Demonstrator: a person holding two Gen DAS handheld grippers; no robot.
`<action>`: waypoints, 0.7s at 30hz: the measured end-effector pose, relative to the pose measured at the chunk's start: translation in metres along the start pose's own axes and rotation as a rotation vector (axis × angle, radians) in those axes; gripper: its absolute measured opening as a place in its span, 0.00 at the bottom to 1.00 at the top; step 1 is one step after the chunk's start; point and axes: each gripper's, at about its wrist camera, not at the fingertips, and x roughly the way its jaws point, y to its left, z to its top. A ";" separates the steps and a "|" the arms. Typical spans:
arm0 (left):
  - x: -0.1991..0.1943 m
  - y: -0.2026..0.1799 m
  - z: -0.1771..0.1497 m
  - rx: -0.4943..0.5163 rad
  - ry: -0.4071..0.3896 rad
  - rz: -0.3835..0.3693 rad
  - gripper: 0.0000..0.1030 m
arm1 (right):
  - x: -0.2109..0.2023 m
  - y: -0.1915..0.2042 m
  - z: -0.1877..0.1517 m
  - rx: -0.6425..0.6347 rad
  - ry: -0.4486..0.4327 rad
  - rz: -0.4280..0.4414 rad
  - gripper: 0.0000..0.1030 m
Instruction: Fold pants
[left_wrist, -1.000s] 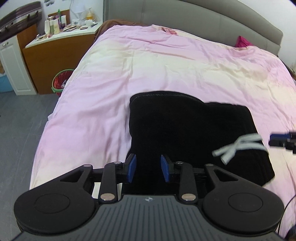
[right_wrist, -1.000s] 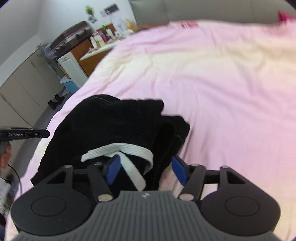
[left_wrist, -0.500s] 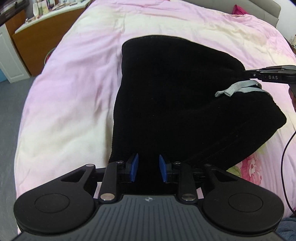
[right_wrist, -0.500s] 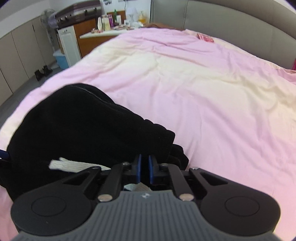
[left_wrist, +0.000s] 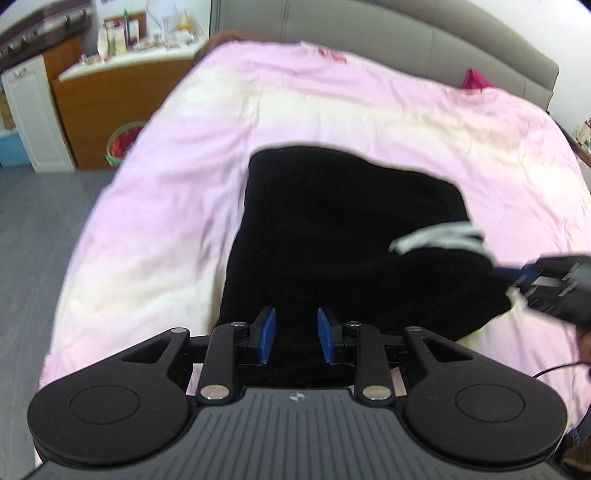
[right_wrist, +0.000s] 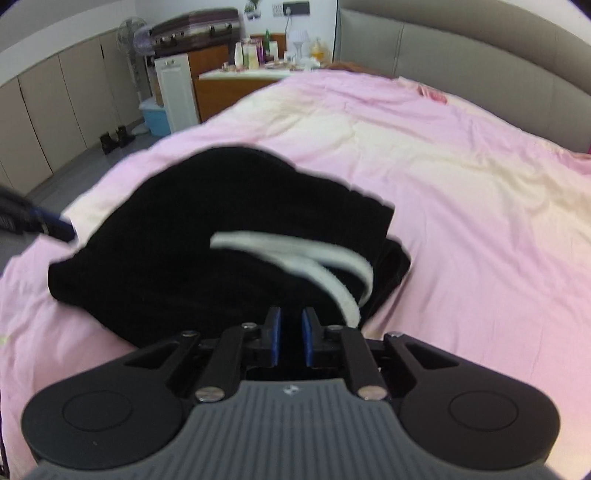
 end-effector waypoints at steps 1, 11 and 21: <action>-0.009 -0.006 0.006 0.002 -0.016 0.012 0.31 | 0.004 0.001 -0.006 -0.005 0.006 -0.013 0.08; -0.142 -0.087 0.037 0.077 -0.244 0.123 0.31 | -0.033 -0.015 0.014 0.074 0.039 0.017 0.15; -0.242 -0.186 0.004 0.183 -0.498 0.280 0.74 | -0.249 0.004 0.025 0.007 -0.287 -0.012 0.66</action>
